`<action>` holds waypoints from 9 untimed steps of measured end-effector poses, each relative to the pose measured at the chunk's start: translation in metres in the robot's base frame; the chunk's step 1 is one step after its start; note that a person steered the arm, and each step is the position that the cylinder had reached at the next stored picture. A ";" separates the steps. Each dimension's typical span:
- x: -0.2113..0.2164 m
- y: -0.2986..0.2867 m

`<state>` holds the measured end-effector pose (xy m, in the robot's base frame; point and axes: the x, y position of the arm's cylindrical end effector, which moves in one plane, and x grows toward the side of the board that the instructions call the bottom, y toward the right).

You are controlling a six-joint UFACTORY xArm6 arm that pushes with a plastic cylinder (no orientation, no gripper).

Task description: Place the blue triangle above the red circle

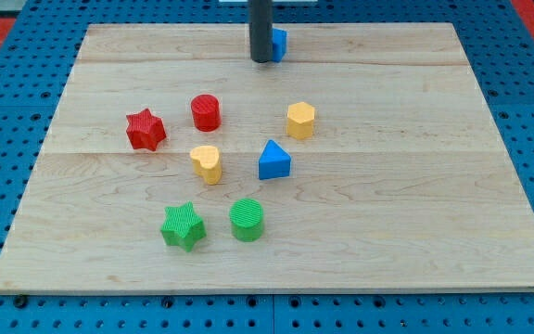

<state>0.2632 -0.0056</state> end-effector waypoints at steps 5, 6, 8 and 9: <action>0.212 0.021; 0.182 -0.013; 0.145 -0.034; 0.101 -0.038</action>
<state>0.3642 -0.0437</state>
